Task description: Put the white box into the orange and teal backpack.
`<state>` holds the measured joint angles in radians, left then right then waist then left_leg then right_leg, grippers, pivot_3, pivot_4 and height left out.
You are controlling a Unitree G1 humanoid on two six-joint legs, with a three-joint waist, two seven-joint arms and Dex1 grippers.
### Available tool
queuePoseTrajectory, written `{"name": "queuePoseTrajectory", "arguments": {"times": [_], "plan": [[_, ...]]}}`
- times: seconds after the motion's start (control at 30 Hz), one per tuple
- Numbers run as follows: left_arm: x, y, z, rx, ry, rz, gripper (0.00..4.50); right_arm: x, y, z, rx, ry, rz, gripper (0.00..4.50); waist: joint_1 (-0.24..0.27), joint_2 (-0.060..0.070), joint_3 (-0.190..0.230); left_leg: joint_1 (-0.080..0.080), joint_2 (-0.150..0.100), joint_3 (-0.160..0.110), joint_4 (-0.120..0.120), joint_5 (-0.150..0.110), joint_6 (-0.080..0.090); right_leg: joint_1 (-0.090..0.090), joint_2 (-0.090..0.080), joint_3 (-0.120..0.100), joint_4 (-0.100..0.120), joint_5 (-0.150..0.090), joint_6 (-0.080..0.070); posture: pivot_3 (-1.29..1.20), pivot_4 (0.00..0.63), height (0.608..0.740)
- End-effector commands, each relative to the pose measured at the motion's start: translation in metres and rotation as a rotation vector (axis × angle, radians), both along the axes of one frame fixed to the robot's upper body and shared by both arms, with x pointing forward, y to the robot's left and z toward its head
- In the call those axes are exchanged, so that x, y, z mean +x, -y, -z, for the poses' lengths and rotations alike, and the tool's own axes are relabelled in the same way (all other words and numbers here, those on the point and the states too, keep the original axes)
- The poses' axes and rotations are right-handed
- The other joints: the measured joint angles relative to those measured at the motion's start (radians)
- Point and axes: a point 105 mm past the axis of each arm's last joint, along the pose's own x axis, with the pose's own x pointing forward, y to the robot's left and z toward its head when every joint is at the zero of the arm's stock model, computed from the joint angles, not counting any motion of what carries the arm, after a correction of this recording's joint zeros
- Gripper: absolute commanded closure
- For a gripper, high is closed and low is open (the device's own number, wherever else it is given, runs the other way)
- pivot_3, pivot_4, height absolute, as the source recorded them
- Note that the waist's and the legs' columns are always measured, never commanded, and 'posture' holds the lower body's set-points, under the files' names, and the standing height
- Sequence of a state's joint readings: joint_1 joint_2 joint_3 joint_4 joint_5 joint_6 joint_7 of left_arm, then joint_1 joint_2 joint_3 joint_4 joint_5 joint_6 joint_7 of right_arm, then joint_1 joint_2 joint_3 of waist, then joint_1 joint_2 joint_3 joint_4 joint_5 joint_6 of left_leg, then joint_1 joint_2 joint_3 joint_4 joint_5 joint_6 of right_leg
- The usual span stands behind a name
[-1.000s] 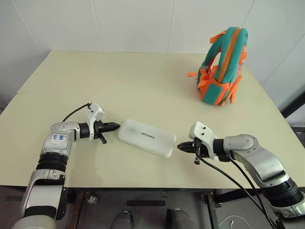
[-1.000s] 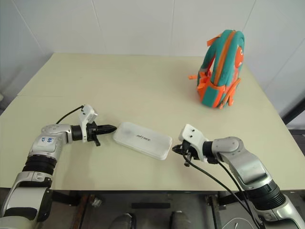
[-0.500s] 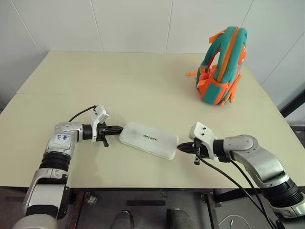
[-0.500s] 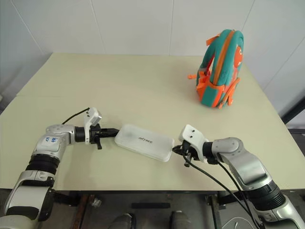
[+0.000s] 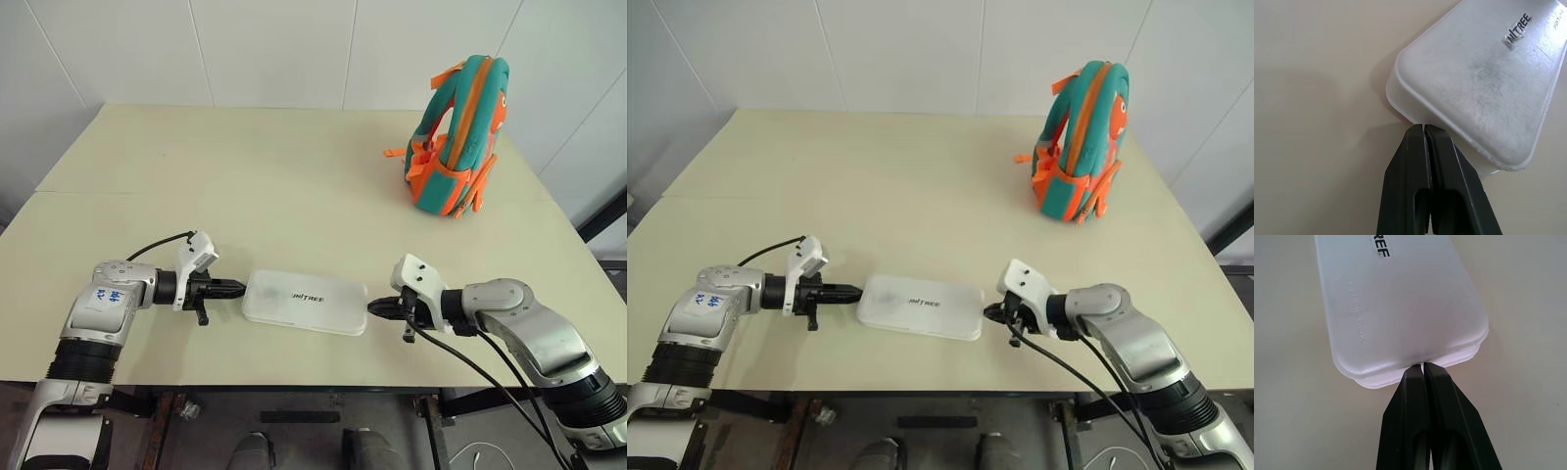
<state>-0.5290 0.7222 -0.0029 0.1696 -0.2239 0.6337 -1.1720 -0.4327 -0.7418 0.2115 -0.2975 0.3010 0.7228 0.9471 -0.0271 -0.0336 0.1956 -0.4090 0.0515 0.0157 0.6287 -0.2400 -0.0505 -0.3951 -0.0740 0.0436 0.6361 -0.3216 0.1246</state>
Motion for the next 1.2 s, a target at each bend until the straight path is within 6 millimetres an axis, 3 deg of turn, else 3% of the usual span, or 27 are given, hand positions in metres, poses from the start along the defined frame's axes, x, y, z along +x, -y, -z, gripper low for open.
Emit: {"name": "queuePoseTrajectory", "arguments": {"times": [0.03, 0.4, 0.77, 1.0, 1.17, 1.2], "plan": [[-0.012, 0.02, -0.008, -0.045, 0.013, 0.097, 4.42, -0.009, -0.016, -0.017, 0.045, 0.055, -0.098, 4.42, 0.0, 0.0, 0.0, 0.0, 0.0, 0.0, 0.0, 0.0, 0.0, 0.0, 0.0, 0.0, 0.0, 0.0, 0.0, 0.0, 0.15, 0.74], [-0.015, 0.016, -0.012, -0.048, 0.026, 0.044, 4.42, -0.008, -0.009, -0.013, 0.011, 0.05, -0.082, 4.42, 0.0, 0.0, 0.0, 0.0, 0.0, 0.0, 0.0, 0.0, 0.0, 0.0, 0.0, 0.0, 0.0, 0.0, 0.0, 0.0, 0.15, 0.74], [-0.007, 0.002, -0.055, -0.139, 0.161, -0.089, 4.42, 0.007, 0.027, -0.026, -0.036, 0.106, 0.031, 4.42, 0.0, 0.0, 0.0, 0.0, 0.0, 0.0, 0.0, 0.0, 0.0, 0.0, -0.001, 0.0, 0.0, 0.0, 0.0, 0.0, 0.15, 0.74], [-0.015, 0.0, -0.044, -0.127, 0.091, -0.097, 4.42, 0.006, 0.031, -0.025, -0.04, 0.103, 0.035, 4.42, -0.001, 0.0, 0.0, 0.0, 0.0, 0.0, 0.0, 0.0, 0.0, 0.0, 0.0, 0.0, 0.0, 0.0, 0.0, 0.0, 0.15, 0.74], [-0.012, -0.009, -0.043, -0.138, 0.061, -0.175, 4.42, 0.009, 0.035, -0.026, -0.046, 0.118, 0.058, 4.42, 0.0, 0.0, 0.0, 0.0, 0.0, 0.0, 0.0, 0.0, 0.0, 0.0, -0.001, 0.0, -0.001, 0.0, 0.0, 0.0, 0.15, 0.74], [-0.009, -0.013, -0.043, -0.129, 0.05, -0.212, 4.25, 0.01, 0.036, -0.026, -0.048, 0.119, 0.06, 4.47, 0.0, 0.0, 0.0, 0.0, 0.0, 0.0, 0.0, 0.0, 0.0, 0.0, -0.001, 0.001, -0.001, 0.0, 0.0, 0.0, 0.15, 0.74]]}}
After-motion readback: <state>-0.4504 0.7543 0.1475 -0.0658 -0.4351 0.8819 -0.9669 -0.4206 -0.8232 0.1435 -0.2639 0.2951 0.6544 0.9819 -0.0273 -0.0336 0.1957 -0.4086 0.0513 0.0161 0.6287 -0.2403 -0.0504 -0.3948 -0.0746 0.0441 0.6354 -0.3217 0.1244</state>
